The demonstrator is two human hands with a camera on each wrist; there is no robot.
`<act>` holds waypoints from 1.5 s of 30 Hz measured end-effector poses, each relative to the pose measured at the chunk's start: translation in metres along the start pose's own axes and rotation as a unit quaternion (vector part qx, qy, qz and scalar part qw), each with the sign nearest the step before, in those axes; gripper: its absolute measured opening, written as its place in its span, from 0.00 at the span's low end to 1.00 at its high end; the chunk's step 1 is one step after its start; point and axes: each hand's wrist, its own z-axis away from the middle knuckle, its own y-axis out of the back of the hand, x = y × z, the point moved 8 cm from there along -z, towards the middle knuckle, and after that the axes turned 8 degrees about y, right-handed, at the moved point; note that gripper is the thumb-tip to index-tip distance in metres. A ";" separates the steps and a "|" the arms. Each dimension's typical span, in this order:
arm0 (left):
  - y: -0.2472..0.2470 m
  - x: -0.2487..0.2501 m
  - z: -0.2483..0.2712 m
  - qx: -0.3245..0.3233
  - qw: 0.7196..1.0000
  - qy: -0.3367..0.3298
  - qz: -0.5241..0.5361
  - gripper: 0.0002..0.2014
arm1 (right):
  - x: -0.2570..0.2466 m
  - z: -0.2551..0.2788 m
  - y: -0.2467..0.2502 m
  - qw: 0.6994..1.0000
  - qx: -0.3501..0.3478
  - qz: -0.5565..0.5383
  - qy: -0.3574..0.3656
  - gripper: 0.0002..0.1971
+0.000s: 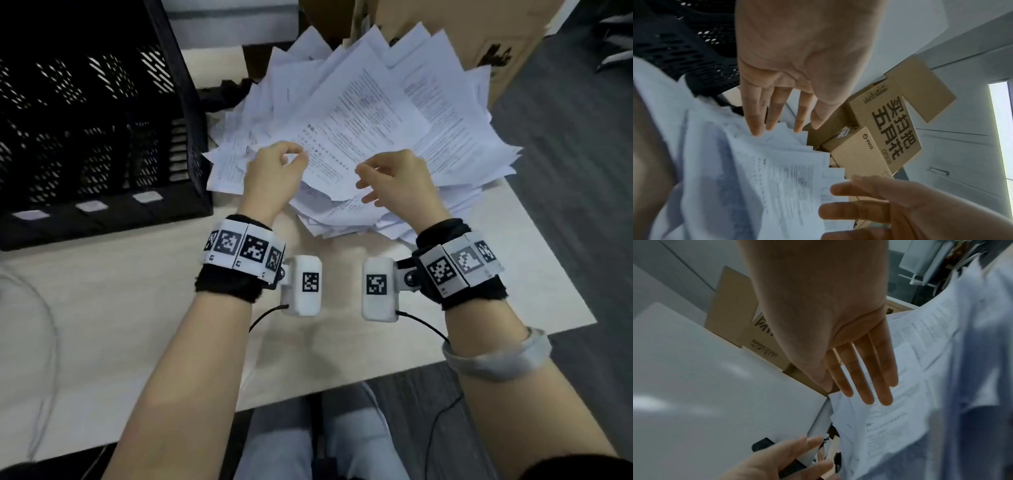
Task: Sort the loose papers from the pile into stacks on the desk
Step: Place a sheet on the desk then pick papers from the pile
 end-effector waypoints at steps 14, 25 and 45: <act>-0.071 -0.043 0.008 -0.137 0.958 0.127 0.218 0.08 | 0.070 0.031 -0.017 0.993 -0.032 -0.078 -0.084 0.12; -0.024 -0.029 0.047 0.076 0.927 0.022 0.367 0.06 | 0.067 0.056 -0.013 0.947 0.015 -0.289 -0.142 0.21; 0.047 -0.083 0.148 0.093 0.961 -0.003 0.259 0.27 | 0.037 0.115 -0.034 0.917 0.102 -0.380 -0.065 0.11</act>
